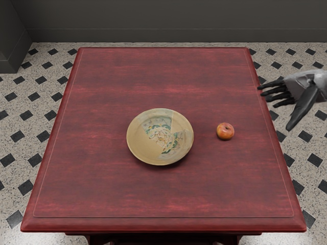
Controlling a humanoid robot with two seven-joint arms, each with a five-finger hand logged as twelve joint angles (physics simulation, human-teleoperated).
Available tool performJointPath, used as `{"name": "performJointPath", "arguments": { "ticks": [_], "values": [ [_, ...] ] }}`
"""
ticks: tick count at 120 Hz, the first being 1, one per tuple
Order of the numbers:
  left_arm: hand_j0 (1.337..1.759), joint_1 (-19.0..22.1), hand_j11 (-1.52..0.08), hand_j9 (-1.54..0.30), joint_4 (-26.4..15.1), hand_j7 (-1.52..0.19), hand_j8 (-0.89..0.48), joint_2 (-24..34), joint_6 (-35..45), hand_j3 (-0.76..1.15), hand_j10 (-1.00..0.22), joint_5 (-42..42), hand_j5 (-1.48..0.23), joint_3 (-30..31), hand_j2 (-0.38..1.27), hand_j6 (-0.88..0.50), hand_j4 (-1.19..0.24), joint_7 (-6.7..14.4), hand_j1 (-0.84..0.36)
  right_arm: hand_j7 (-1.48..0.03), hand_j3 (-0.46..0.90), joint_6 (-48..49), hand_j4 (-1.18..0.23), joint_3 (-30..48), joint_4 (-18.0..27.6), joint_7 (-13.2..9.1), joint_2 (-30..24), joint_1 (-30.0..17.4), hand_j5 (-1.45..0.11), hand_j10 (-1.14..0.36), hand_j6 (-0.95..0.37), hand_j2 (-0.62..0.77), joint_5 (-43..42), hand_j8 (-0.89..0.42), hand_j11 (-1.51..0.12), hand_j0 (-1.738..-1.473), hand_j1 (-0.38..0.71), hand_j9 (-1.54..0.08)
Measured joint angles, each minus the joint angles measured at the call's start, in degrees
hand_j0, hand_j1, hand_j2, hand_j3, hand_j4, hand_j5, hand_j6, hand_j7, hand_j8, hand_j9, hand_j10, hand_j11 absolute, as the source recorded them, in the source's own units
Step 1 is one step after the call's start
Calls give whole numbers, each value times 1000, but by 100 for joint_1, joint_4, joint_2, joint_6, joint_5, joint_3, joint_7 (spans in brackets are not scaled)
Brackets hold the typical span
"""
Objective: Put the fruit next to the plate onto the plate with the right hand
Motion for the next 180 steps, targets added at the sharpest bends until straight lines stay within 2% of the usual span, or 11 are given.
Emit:
{"name": "performJointPath", "arguments": {
  "ticks": [19,31,47,57,65,77,93,106,123,141,180],
  "values": [
    [1658,0,0,0,0,0,-1,0,0,0,0,0,0,0,0,-1,-1,1,349,-37,0,50,-31,39,-99,0,38,-9,-37,-30,-32,-5,13,-30,-37,-1658,-316,-37],
    [1658,0,0,0,0,0,-1,0,0,0,0,0,0,0,0,-1,-1,0,349,-35,0,59,-30,18,4,0,119,119,-36,-29,-30,-5,-84,-30,-35,-1658,-317,-36],
    [1658,0,0,0,0,0,-1,0,0,0,0,0,0,0,0,-1,-1,0,349,-36,0,-77,-31,-288,875,0,395,734,-36,-30,-31,-5,-1173,-31,-36,-1658,-317,-36],
    [1658,0,0,0,0,0,-1,0,0,0,0,0,0,0,0,-1,-1,2,349,-37,0,-863,-31,-1196,1252,0,871,1514,-37,-31,-32,-5,-1725,-31,-37,-1658,-316,-37],
    [1658,-1,0,0,0,0,-1,0,0,0,0,0,0,1,0,-1,0,2,349,-43,0,-1579,-36,-1776,1424,0,1281,1936,-44,-35,-37,-6,-1974,-36,-43,-1658,-310,-43],
    [1658,0,0,0,0,0,-1,0,0,0,0,0,0,1,0,-1,0,2,349,-77,0,-2517,-62,-2462,1623,0,1832,2327,-77,-61,-63,-12,-2146,-62,-77,-1658,-279,-77],
    [1658,0,0,0,0,0,-1,0,0,0,0,0,0,1,0,-1,0,1,349,-99,0,-3947,-79,-3465,2214,0,2201,2717,-99,-78,-80,-15,-2218,-79,-99,-1658,-258,-99],
    [1658,0,0,0,0,0,-1,0,0,0,0,0,0,1,0,-1,0,1,349,-94,0,-4436,-75,-3991,2434,0,2408,2830,-95,-74,-76,-14,-2227,-75,-95,-1658,-263,-95],
    [1658,0,0,0,0,0,-1,0,0,0,0,0,0,1,0,-1,0,1,349,-74,0,-4607,-59,-4231,2533,0,2602,2864,-75,-59,-60,-11,-2191,-59,-74,-1658,-281,-75],
    [1658,-2,0,0,0,0,-1,0,-1,0,0,0,0,1,0,-1,0,1,349,-74,0,-4729,-58,-4321,2391,0,2786,2597,-74,-58,-59,-11,-2198,-59,-74,-1658,-282,-74],
    [1658,0,0,0,0,0,-1,0,-1,0,0,0,0,1,0,-1,0,1,349,-249,0,-5028,-193,-4517,2279,0,2913,2443,-249,-193,-194,-37,-2196,-193,-249,-1658,-120,-249]
  ]
}}
